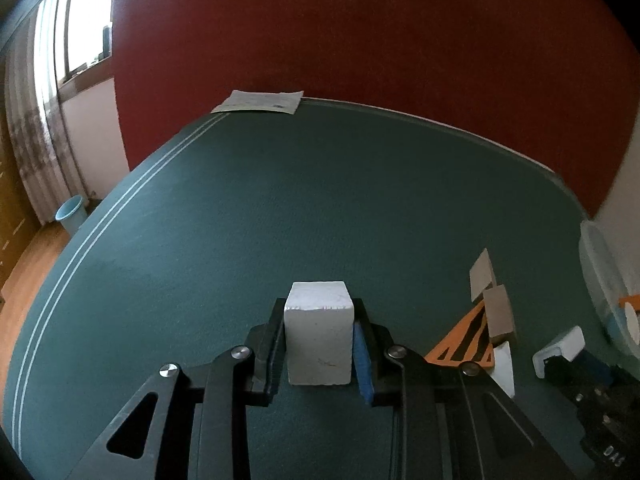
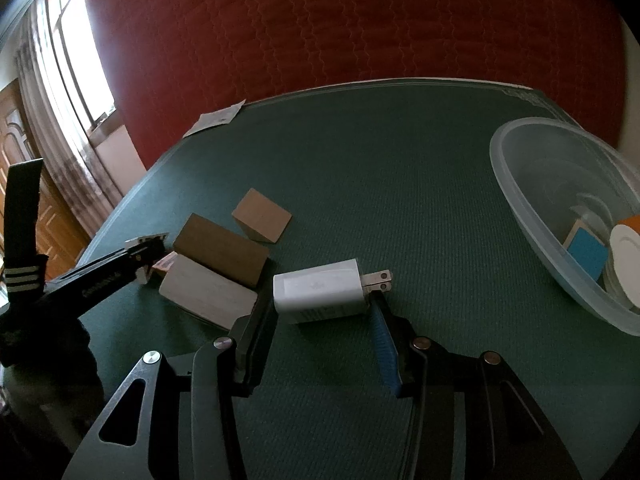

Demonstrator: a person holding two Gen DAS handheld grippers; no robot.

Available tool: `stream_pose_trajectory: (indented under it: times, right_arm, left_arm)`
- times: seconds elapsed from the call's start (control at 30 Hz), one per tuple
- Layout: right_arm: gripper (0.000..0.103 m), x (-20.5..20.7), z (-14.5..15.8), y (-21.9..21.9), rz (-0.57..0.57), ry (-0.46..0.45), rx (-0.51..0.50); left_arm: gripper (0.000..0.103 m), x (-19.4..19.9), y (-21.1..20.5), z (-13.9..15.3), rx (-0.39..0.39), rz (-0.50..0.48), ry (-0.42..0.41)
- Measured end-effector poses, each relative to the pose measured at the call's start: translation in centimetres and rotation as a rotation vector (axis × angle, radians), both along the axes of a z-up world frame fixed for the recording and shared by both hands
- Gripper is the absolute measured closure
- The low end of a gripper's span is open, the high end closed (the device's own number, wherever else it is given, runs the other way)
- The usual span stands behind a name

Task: Organize rigid objects
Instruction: 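Grasp the white cube with the left tool while the right tool holds the charger, then carry the charger into the bowl and open the right tool while the left tool carries the cube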

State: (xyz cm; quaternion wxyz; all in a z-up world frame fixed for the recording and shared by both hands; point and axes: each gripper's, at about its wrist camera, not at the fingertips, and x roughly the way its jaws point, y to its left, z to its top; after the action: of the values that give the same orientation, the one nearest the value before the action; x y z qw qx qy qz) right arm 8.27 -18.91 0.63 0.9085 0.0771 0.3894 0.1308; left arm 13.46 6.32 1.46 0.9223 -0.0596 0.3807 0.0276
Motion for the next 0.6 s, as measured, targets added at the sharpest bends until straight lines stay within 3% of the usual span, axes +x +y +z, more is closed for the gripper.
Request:
stream_pose_trajectory:
  times: [0.6]
  right_arm:
    - [0.057, -2.2, 1.7, -2.0, -0.070, -0.033, 0.043]
  left_arm:
    - [0.072, -1.4, 0.3, 1.2, -0.028, -0.016, -0.035]
